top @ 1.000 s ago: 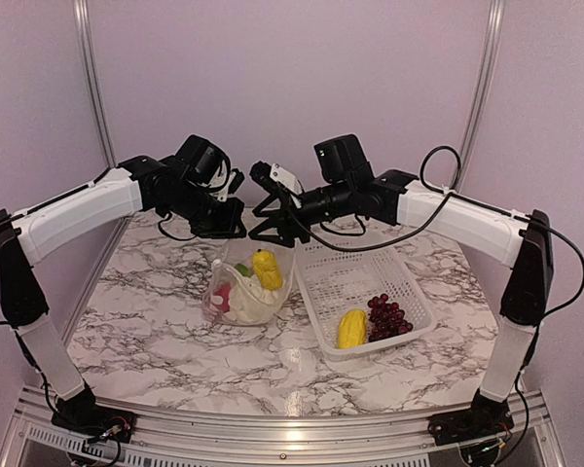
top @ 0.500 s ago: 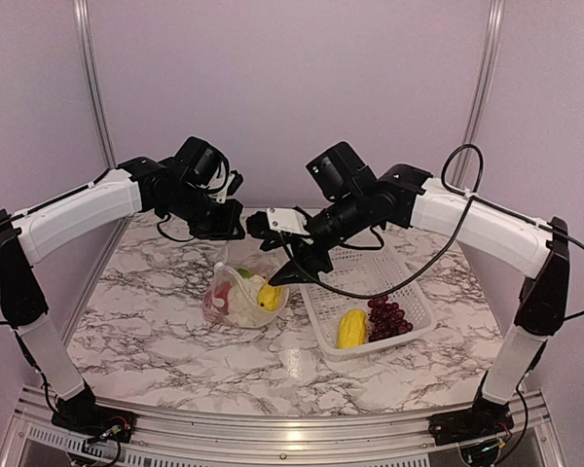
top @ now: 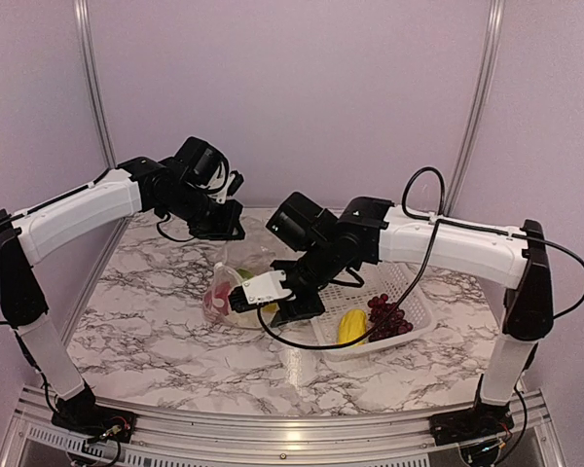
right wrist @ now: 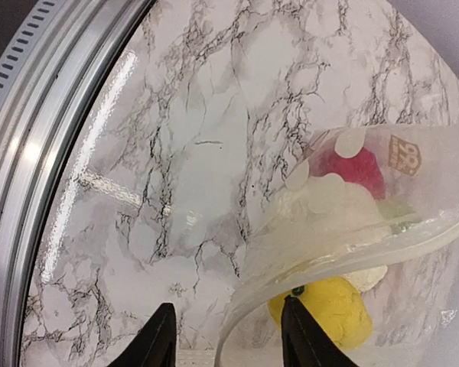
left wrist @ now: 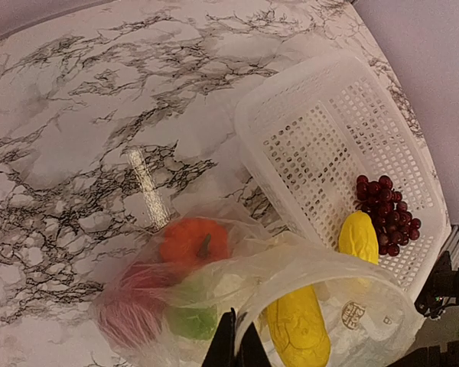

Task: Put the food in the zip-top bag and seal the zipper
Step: Pass from the left arm to the right, then pass from the right arm to the left

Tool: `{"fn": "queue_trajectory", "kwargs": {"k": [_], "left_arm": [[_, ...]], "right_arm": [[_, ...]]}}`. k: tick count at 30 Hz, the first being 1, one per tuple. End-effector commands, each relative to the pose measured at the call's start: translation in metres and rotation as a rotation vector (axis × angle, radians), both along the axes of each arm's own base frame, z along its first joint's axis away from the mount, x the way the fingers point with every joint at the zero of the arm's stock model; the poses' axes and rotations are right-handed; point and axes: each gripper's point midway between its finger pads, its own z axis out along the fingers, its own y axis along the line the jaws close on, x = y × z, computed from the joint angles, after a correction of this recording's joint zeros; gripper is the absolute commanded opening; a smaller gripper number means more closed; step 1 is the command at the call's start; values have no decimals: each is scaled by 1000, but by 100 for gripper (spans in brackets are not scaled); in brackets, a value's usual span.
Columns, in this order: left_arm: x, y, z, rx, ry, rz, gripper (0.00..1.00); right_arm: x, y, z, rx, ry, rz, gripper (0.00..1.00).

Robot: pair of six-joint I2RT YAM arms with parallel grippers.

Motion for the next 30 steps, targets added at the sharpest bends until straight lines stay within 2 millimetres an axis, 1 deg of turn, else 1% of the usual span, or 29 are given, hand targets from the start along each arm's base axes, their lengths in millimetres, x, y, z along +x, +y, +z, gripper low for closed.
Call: {"fn": "queue_trajectory", "kwargs": {"k": [1,2,4,5,6,9,10,11,12,13,15,18,20,22,23,24,26,30], "left_arm": [[-6,10,15,8,-18,-14,0],[-7,11,15,12,-18,-17,0],[-9,12,16,19,-18,-20,0],[-10,14,16,22,-18,-21,2],[-12,14,17,25,-19,-26,7],[-16,20,19,48,-15,-28,28],[-17,23,19,60,-18,-27,32],[-17,26,19,74,-22,-24,33],[-17,30,19,94,-28,-15,32],[-17,34,18,112,-29,-8,29],[-17,39,17,137,-32,3,23],[-17,44,17,153,-35,21,16],[-17,46,20,154,-36,36,17],[-21,47,25,153,-32,31,26],[-23,48,27,153,-33,29,29],[-24,49,30,154,-37,28,30],[-27,53,30,167,-32,28,29],[-33,56,24,187,-1,21,21]], "right_arm": [[19,3,-1,-30,-77,-75,38],[22,4,1,-23,-89,-85,31],[26,7,7,-7,-106,-94,13],[27,9,11,6,-114,-98,5],[29,11,17,20,-123,-100,0],[29,16,43,81,-143,-93,0],[28,18,52,104,-146,-86,0],[28,19,59,120,-152,-83,0],[28,19,64,132,-156,-80,0],[28,20,66,135,-160,-79,0],[29,19,64,126,-162,-78,0],[30,18,57,107,-165,-79,0],[31,18,54,102,-164,-83,0],[31,18,56,106,-168,-86,0],[31,18,57,108,-169,-87,0],[31,18,58,112,-170,-88,0],[32,19,62,119,-174,-91,0],[35,20,63,122,-185,-100,0]]}}
